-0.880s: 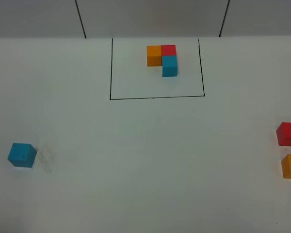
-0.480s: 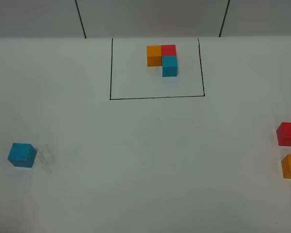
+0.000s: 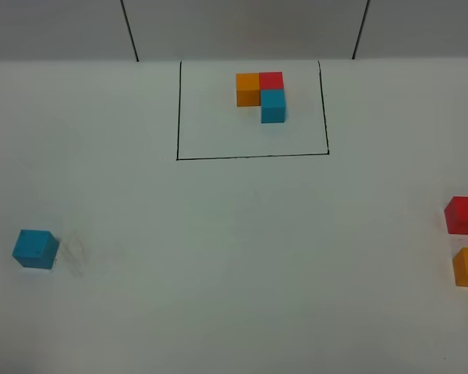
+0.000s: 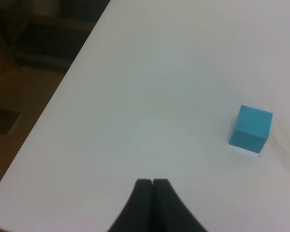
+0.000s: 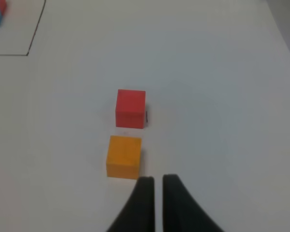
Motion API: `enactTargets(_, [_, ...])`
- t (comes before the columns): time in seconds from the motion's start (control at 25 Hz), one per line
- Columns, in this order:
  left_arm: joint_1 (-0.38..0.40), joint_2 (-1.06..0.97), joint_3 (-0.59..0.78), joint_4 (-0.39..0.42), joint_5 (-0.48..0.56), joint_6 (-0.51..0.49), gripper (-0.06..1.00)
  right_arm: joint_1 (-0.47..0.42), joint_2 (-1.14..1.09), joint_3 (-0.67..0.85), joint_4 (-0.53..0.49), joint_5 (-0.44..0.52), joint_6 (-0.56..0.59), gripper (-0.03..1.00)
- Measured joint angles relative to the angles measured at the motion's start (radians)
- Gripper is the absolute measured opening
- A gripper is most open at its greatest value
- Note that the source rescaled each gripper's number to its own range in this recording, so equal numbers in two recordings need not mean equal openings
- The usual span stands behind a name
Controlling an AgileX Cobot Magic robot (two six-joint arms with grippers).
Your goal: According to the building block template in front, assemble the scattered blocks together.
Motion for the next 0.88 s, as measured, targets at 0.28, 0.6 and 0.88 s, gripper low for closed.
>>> enactTargets(0.28, [0.0,0.0,0.0,0.0,0.0,0.0,0.03,0.0,0.0,0.0,0.0,0.0,0.0,0.0])
enactTargets(0.6, [0.0,0.0,0.0,0.0,0.0,0.0,0.08,0.0,0.0,0.0,0.0,0.0,0.0,0.0])
enactTargets(0.88, [0.0,0.0,0.0,0.0,0.0,0.0,0.54,0.0,0.0,0.0,0.0,0.0,0.0,0.0])
